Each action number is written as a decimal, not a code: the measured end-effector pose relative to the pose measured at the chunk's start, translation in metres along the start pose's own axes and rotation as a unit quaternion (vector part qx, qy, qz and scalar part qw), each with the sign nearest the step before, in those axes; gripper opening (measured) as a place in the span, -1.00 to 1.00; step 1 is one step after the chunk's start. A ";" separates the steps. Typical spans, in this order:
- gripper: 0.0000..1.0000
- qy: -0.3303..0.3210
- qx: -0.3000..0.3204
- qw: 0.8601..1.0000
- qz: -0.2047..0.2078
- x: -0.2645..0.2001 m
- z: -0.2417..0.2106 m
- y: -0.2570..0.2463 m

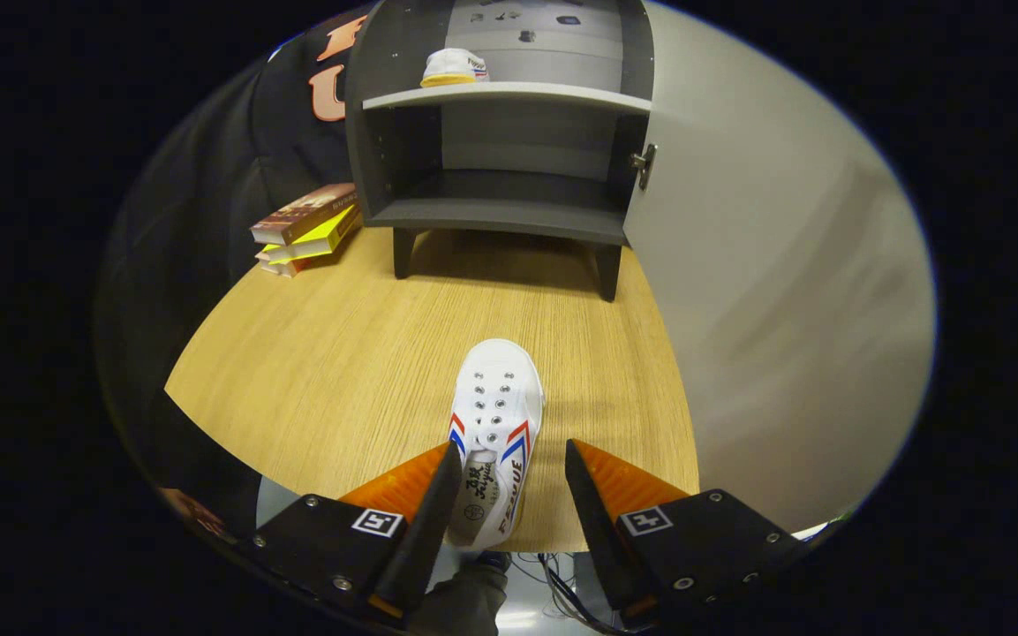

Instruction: Open the shoe cabinet door, grab the shoes and put them into the shoe cabinet, then close the shoe cabinet door.

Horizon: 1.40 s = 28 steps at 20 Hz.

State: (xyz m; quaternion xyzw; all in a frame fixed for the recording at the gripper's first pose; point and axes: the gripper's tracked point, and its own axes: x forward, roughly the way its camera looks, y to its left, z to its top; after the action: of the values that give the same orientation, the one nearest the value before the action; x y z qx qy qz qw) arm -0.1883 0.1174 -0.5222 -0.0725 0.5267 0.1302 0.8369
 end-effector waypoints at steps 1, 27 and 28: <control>0.48 0.008 -0.006 1.000 -0.002 0.008 -0.005 -0.001; -0.97 0.058 0.039 0.997 0.015 0.067 -0.031 -0.007; -0.97 0.053 0.034 0.998 0.019 0.066 -0.027 -0.008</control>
State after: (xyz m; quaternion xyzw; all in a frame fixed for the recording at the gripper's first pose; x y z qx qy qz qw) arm -0.1820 0.1123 -0.5937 -0.0411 0.5756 0.1238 0.8073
